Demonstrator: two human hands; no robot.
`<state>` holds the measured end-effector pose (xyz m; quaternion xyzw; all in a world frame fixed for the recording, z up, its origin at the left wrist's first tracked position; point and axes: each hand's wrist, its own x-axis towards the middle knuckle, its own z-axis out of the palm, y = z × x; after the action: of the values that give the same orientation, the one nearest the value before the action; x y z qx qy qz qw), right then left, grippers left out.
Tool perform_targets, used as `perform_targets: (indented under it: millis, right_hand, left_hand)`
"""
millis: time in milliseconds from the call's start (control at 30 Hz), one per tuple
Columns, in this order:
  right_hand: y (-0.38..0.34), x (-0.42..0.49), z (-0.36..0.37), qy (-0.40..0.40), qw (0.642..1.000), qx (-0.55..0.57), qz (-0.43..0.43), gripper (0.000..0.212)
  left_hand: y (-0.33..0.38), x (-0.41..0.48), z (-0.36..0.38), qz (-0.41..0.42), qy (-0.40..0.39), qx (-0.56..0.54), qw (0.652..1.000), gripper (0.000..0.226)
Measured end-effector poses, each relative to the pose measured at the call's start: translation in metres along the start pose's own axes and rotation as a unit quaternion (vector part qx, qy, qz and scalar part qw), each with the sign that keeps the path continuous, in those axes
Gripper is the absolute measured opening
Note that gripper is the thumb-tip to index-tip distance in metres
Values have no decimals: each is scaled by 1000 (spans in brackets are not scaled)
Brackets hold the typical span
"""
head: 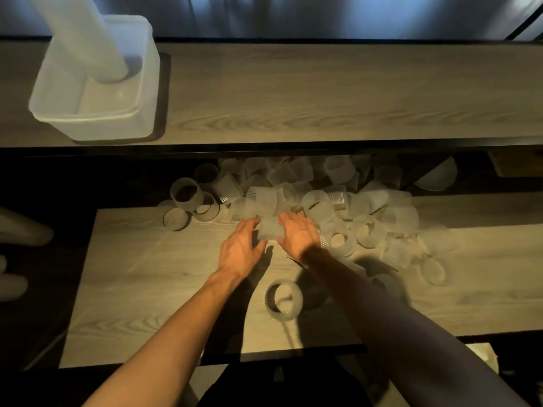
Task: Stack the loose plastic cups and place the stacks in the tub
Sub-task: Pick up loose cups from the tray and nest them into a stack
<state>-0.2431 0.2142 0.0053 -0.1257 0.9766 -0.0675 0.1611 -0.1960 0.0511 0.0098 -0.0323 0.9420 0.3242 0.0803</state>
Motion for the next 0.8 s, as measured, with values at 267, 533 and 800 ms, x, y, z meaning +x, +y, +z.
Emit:
perform_targets:
  millis: [267,533,800]
  right_hand:
    - [6,-8,-9,-17,998,51,-35,40]
    - [15,-12,-11,-38,996,47,-62,47]
    - [13,-16,0,-48,993,37,-102,54]
  left_hand:
    - [15,36,-4,-6,60,8,998,53]
    - [18,40,1,-7,87,-14,996,38]
    - [-6,12,6,13,-105,4,994,71]
